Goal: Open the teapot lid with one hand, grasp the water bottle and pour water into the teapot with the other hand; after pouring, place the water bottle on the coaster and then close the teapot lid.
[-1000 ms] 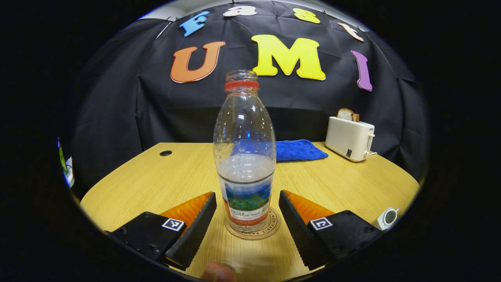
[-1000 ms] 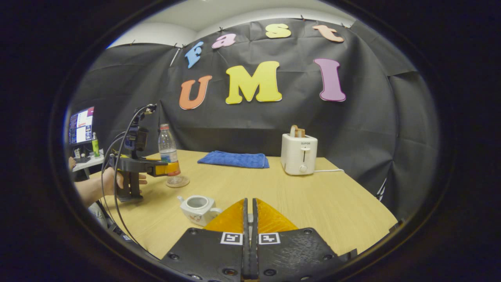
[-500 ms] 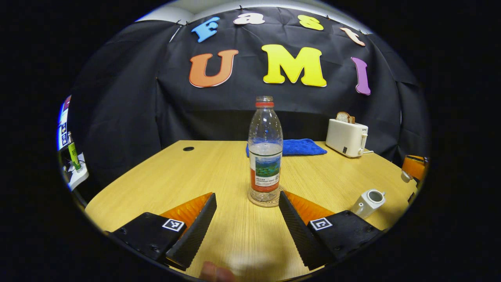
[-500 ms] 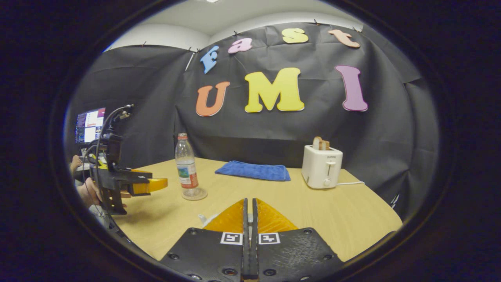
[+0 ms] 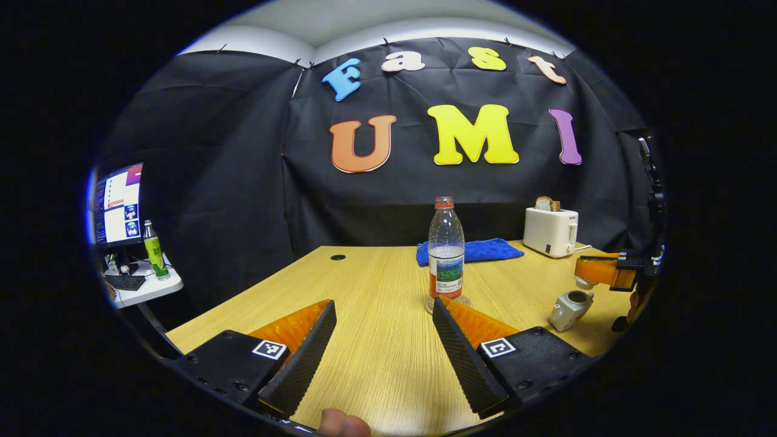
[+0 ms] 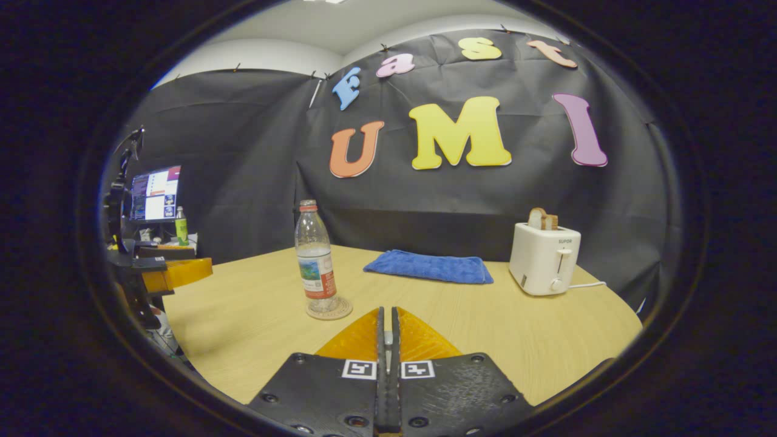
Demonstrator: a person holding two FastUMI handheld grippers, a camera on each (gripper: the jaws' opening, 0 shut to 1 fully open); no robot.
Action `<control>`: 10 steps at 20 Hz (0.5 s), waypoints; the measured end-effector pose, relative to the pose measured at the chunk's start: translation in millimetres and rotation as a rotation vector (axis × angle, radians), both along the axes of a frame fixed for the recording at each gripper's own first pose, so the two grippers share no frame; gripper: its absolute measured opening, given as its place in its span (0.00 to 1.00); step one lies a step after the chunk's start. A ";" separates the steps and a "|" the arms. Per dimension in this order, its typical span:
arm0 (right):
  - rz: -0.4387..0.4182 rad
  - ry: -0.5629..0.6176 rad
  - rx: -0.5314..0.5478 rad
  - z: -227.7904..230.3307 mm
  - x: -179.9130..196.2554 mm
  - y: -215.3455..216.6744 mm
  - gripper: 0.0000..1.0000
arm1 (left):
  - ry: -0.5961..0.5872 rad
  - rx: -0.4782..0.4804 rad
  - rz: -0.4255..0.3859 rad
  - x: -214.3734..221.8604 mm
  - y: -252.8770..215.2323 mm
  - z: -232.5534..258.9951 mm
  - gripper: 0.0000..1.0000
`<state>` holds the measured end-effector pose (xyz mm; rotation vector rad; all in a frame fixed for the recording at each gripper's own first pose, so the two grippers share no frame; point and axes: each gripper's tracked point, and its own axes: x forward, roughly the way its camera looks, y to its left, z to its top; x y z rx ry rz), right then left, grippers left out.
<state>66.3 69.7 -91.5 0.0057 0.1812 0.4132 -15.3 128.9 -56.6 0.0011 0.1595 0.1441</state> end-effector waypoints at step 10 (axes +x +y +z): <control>-0.002 0.013 -0.018 -22.4 2.8 -1.6 0.00 | -0.010 0.021 -0.003 -6.3 -5.3 4.7 1.00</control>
